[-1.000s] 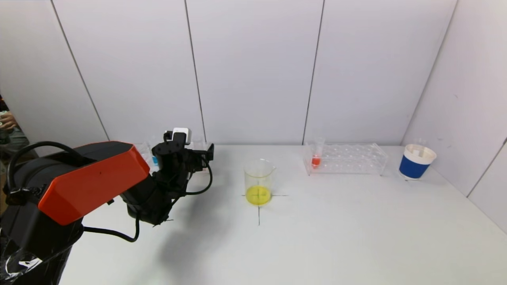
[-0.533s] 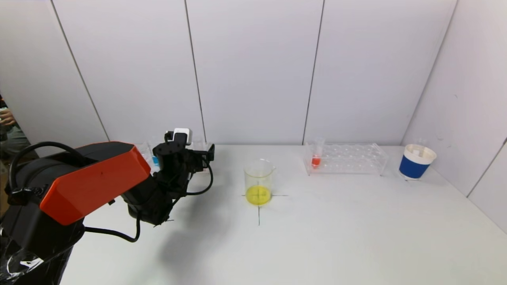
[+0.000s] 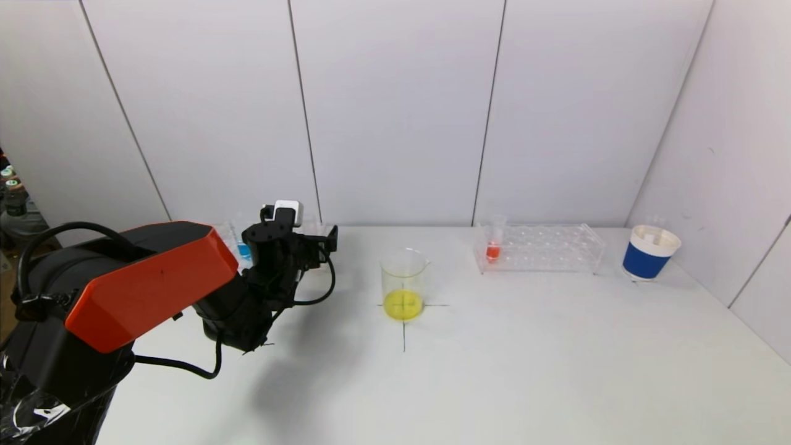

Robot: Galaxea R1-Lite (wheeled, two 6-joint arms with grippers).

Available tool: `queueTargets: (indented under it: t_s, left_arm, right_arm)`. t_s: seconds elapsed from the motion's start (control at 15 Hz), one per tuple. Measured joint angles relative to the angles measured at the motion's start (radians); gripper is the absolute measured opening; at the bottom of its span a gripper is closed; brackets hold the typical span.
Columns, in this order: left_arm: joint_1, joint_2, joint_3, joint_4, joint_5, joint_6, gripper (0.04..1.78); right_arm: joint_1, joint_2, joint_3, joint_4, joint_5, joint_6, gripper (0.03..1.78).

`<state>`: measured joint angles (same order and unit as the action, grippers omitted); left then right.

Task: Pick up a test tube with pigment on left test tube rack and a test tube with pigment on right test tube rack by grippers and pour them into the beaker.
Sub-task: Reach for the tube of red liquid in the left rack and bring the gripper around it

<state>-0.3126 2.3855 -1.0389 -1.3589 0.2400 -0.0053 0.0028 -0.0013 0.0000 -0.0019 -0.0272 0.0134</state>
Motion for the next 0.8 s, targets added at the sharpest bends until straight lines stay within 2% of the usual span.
queueTargets:
  t_s: [0.8]
  left_arm:
    - [0.0,0.004,-0.026,0.021,0.001,0.001,1.77]
  right_arm:
    - [0.0,0.0,0.0,0.0,0.0,0.0,1.77]
